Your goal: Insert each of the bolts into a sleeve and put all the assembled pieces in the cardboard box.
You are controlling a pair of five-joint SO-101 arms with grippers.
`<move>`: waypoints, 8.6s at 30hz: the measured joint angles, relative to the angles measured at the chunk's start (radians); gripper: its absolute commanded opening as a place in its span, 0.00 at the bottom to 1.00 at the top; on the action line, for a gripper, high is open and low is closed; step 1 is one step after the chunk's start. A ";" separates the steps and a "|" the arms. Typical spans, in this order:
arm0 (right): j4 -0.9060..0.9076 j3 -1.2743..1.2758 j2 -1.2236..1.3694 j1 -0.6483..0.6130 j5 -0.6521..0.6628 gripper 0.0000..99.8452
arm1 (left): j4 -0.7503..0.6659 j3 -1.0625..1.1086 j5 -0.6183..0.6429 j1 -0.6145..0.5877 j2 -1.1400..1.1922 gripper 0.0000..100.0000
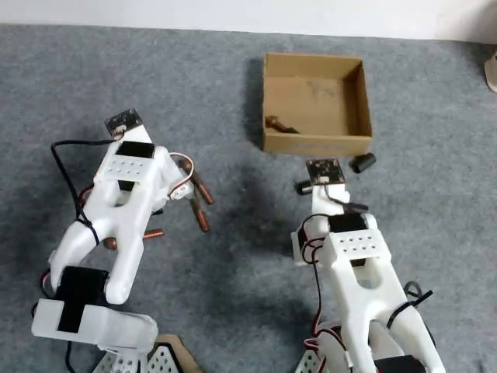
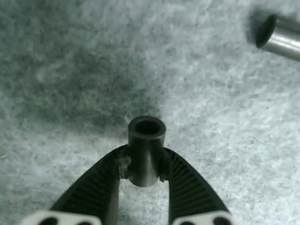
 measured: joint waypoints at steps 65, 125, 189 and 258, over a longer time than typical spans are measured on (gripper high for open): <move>-0.028 0.008 0.000 0.026 0.000 0.00 | 0.147 -0.436 0.118 0.123 0.483 0.20; -0.129 0.546 -1.137 0.028 0.011 0.00 | 0.008 -0.319 0.021 0.265 0.146 0.00; -0.295 0.643 -1.263 -0.083 0.187 0.00 | -0.864 0.502 -0.086 0.563 -0.732 0.00; -0.282 0.643 -1.261 -0.199 0.066 0.00 | -0.858 0.594 -0.147 0.620 -0.776 0.01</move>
